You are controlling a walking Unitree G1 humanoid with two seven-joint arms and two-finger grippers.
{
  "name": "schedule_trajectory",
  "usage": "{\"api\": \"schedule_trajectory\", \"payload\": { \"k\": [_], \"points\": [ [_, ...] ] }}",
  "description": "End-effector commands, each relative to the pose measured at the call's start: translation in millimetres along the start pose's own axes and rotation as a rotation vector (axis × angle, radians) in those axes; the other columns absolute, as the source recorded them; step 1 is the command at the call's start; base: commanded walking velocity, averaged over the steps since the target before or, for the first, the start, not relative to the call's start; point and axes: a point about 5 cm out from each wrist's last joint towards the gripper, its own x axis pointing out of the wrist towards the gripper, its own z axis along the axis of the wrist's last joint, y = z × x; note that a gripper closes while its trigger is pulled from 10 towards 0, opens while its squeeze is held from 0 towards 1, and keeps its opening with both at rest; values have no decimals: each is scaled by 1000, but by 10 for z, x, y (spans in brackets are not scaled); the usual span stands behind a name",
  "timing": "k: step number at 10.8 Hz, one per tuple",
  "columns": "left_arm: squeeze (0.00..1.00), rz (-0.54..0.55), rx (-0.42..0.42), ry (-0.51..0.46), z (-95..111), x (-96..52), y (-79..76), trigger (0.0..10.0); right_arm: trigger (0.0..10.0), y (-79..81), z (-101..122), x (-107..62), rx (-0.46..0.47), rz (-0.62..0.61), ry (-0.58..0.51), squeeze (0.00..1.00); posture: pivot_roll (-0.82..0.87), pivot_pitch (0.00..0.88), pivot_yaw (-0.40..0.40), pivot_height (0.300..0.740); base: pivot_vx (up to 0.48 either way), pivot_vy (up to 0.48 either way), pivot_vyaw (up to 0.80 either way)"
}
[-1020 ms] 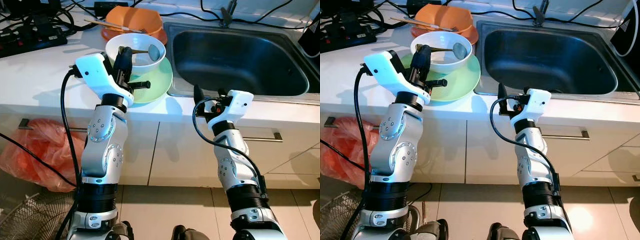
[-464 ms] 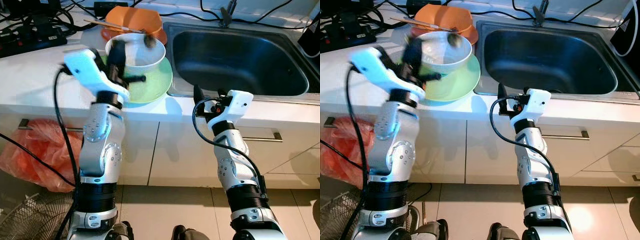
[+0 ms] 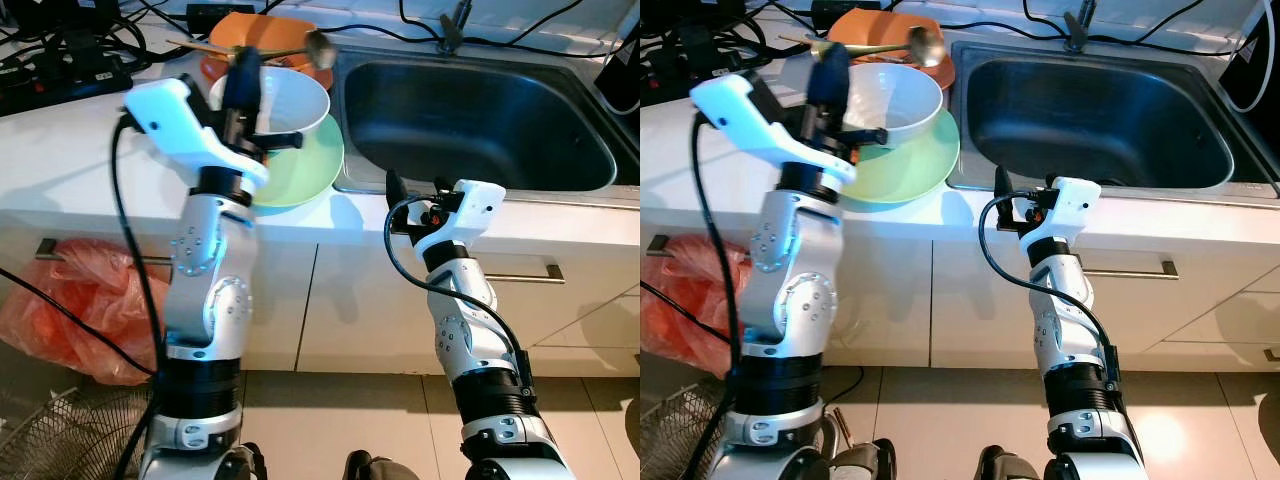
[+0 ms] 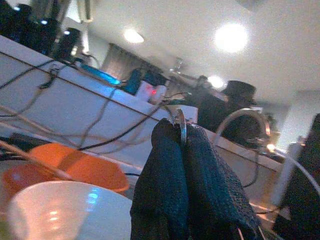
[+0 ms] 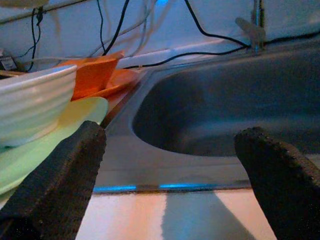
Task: Kitchen organization
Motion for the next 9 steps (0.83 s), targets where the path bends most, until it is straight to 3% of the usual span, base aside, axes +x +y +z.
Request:
{"api": "schedule_trajectory", "payload": {
  "k": [1, 4, 5, 7, 9],
  "points": [
    [0, -68, -36, -10, 18, 58, -156, 10000, 10000, -47, 28, 22, 40, -29, 6, 0, 104, 136, -67, 740, 0, 0, 0],
    [0, -167, -61, 57, -143, 78, -372, 10000, 10000, -22, 166, 88, 19, -4, -37, 0, 97, 134, -65, 740, 0, 0, 0],
    [0, -177, -82, 74, -203, 71, -402, 10000, 10000, -23, 252, 121, 105, -15, -58, 0, 94, 134, -64, 740, 0, 0, 0],
    [0, -168, -97, 87, -254, 64, -395, 10000, 10000, 41, 358, 165, 144, 19, -83, 0, 89, 131, -62, 740, 0, 0, 0],
    [0, -152, -105, 90, -278, 63, -363, 10000, 10000, 88, 411, 189, 289, 46, -86, 0, 84, 127, -59, 740, 0, 0, 0]
  ]
}}
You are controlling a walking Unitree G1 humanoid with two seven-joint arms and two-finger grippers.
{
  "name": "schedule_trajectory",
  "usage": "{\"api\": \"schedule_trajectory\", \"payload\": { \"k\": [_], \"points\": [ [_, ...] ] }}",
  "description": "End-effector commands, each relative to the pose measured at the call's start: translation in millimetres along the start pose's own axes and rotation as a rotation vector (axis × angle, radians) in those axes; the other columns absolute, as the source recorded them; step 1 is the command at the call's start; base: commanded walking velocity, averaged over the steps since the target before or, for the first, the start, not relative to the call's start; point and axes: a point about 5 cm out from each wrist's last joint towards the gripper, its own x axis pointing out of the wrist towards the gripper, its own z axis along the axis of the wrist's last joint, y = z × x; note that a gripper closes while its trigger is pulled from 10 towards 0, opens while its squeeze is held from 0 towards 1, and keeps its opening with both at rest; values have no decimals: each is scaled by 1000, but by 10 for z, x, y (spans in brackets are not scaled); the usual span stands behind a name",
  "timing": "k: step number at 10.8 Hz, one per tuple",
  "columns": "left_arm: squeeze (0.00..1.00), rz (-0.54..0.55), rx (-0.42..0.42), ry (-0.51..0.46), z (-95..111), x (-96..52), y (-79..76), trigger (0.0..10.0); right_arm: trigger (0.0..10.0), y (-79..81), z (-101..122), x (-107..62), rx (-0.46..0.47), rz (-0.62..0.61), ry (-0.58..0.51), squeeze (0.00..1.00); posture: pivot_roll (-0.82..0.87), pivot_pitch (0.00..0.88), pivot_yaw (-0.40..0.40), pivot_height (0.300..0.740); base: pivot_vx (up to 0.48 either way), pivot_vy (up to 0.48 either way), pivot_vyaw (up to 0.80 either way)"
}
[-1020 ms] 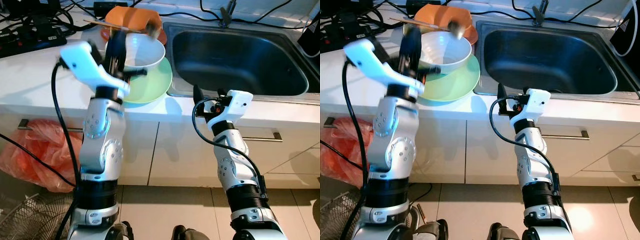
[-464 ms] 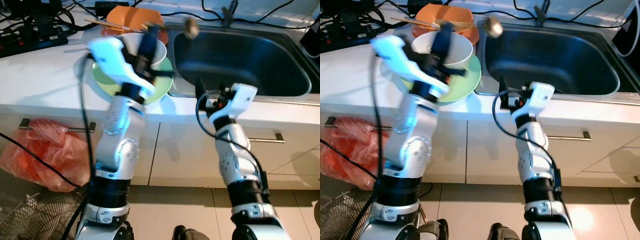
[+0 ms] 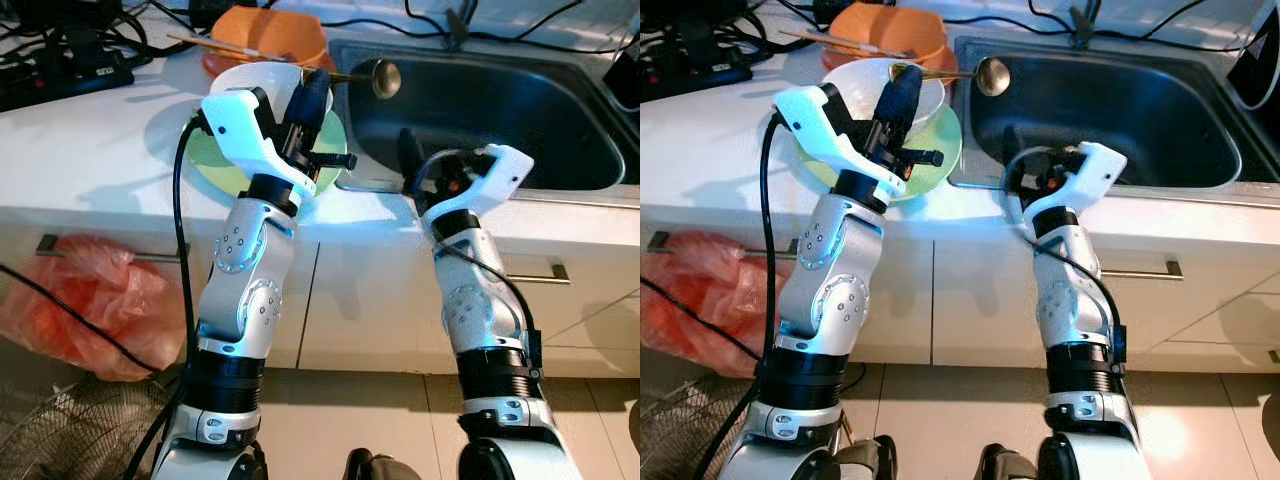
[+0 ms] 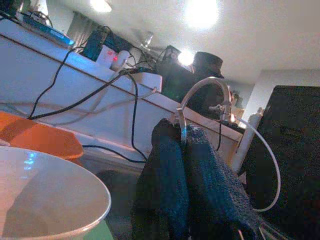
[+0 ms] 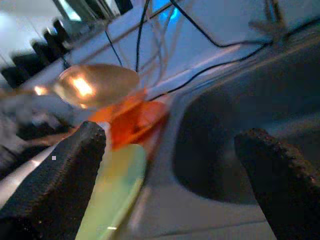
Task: Kitchen organization
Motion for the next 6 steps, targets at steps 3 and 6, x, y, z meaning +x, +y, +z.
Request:
{"api": "schedule_trajectory", "payload": {
  "k": [3, 6],
  "points": [
    [0, -9, -70, -13, -56, 36, -96, 10000, 10000, 92, 81, 31, 321, 43, 2, 0, 73, 113, -56, 740, 0, 0, 0],
    [0, -1, -100, 12, -143, 15, -84, 10000, 10000, 171, 126, 5, 600, 123, 1, 0, 70, 95, -51, 740, 0, 0, 0]
  ]
}}
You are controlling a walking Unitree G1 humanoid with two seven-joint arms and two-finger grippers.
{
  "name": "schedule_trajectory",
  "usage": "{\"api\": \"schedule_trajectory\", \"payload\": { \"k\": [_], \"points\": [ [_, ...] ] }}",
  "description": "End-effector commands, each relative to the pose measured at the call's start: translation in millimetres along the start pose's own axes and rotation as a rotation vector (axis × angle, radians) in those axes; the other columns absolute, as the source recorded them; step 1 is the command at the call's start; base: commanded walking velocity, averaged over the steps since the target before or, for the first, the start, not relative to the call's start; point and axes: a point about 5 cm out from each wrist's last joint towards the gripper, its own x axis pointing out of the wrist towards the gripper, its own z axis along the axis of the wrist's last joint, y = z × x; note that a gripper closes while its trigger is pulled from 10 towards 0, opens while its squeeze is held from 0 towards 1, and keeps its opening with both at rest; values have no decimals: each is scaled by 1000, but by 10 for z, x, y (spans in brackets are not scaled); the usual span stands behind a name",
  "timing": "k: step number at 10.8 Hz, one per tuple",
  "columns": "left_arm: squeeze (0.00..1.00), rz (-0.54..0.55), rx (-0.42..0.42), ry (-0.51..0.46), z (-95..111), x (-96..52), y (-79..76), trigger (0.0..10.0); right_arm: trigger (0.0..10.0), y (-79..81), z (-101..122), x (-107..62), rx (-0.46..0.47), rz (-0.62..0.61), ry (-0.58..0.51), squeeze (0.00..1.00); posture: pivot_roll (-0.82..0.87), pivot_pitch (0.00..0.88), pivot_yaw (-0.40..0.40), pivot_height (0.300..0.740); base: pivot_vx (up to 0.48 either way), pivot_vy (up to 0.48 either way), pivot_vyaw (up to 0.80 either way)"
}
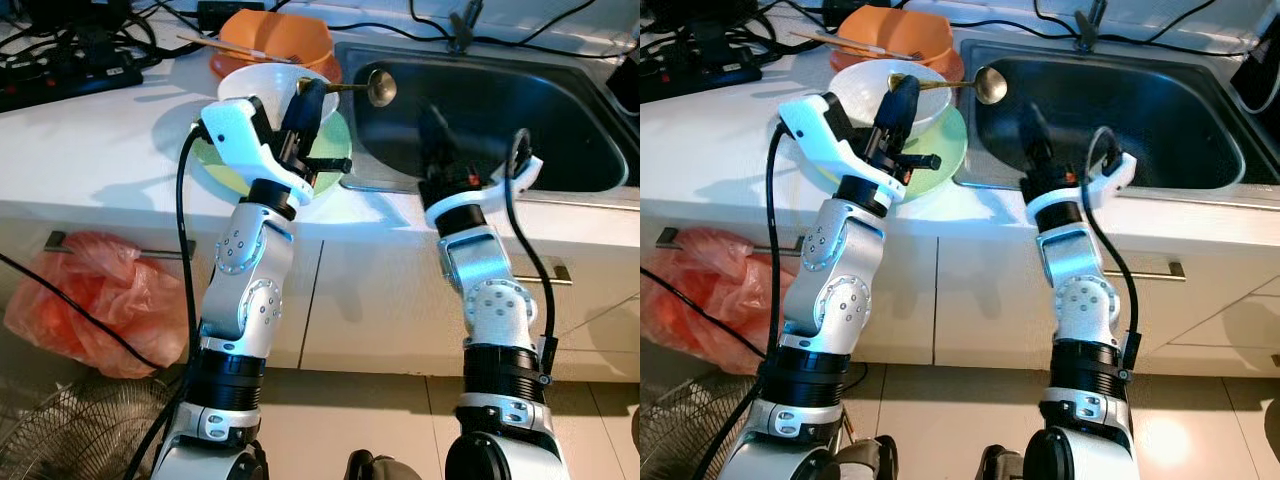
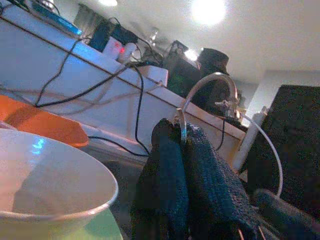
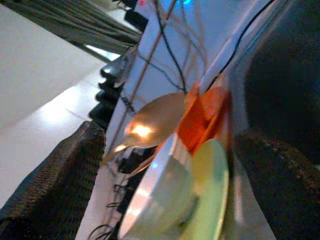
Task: Kitchen organization
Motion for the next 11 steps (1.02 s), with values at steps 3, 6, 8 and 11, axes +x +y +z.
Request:
{"api": "schedule_trajectory", "payload": {
  "k": [3, 6, 8, 11],
  "points": [
    [0, -60, -87, 44, -174, -1, -208, 10000, 10000, 114, -18, 4, 96, 60, 14, 0, 69, 78, -45, 740, 0, 0, 0],
    [0, -118, -118, 60, -214, -5, -314, 10000, 10000, 81, -62, -21, 114, 49, 43, 0, 76, 61, -43, 740, 0, 0, 0],
    [0, -159, -125, 97, -270, -21, -382, 10000, 10000, 86, -75, -16, 118, 49, 51, 0, 75, 55, -43, 740, 0, 0, 0],
    [0, -204, -124, 143, -339, -48, -459, 10000, 10000, 79, -89, 2, 98, 35, 64, 0, 81, 85, -52, 740, 0, 0, 0]
  ]
}}
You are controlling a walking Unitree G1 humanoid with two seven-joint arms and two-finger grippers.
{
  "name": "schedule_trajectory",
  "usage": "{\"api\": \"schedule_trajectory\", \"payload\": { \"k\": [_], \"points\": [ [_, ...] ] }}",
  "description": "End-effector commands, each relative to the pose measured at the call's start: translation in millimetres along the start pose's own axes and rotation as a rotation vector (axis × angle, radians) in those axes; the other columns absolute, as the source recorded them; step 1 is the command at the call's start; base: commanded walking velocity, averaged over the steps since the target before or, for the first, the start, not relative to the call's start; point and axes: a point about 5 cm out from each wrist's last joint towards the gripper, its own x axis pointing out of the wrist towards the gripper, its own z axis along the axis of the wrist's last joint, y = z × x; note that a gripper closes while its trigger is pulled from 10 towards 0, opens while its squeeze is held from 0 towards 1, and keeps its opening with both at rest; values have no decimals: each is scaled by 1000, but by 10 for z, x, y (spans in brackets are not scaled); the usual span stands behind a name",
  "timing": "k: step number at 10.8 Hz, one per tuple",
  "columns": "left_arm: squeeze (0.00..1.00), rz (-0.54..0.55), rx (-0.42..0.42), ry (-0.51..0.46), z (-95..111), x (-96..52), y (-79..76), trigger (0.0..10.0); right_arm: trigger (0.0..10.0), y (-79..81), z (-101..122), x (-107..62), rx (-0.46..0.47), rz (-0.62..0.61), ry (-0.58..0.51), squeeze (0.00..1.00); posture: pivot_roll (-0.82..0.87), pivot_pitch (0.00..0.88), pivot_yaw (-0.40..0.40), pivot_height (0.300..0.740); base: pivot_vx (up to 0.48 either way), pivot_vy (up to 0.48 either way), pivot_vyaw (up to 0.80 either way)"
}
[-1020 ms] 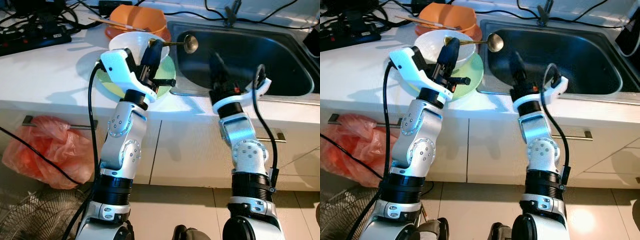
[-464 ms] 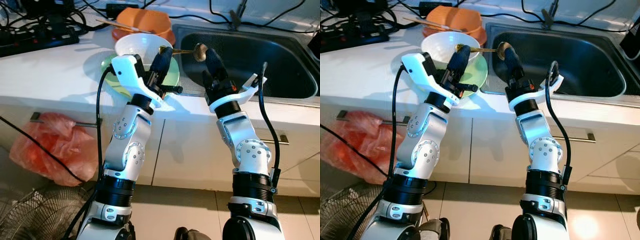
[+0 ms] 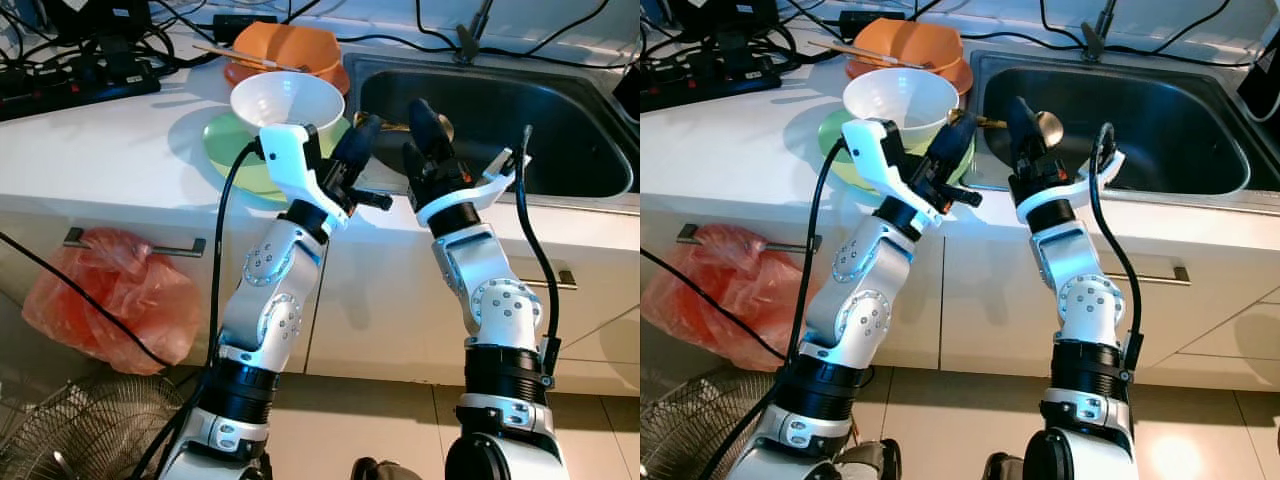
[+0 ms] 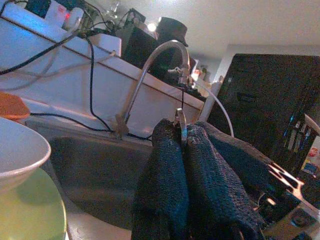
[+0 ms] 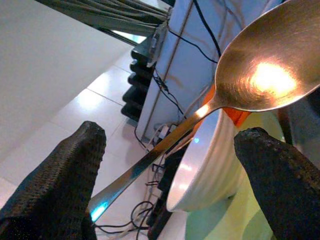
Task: Kitchen organization
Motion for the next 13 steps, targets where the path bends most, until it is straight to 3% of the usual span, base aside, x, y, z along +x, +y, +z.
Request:
{"api": "schedule_trajectory", "payload": {
  "k": [1, 4, 5, 7, 13],
  "points": [
    [0, -41, -63, 3, -71, 50, -191, 10000, 10000, 2, -23, -3, 3, -11, -3, 0, 82, 100, -52, 740, 0, 0, 0],
    [0, -42, -55, 17, -76, 47, -191, 10000, 10000, -9, 18, -1, -8, -32, -26, 0, 79, 131, -52, 740, 0, 0, 0],
    [0, -37, -52, 19, -74, 46, -182, 10000, 4667, -16, 36, 1, -15, -41, -35, 0, 80, 138, -53, 740, 0, 0, 0],
    [0, -32, -49, 20, -73, 44, -170, 10000, 0, -24, 55, 3, -20, -48, -46, 0, 80, 139, -53, 740, 0, 0, 0],
    [0, -50, -32, 58, -121, 38, -173, 10000, 0, -25, 97, 33, -12, -46, -71, 0, 82, 134, -46, 740, 0, 0, 0]
  ]
}}
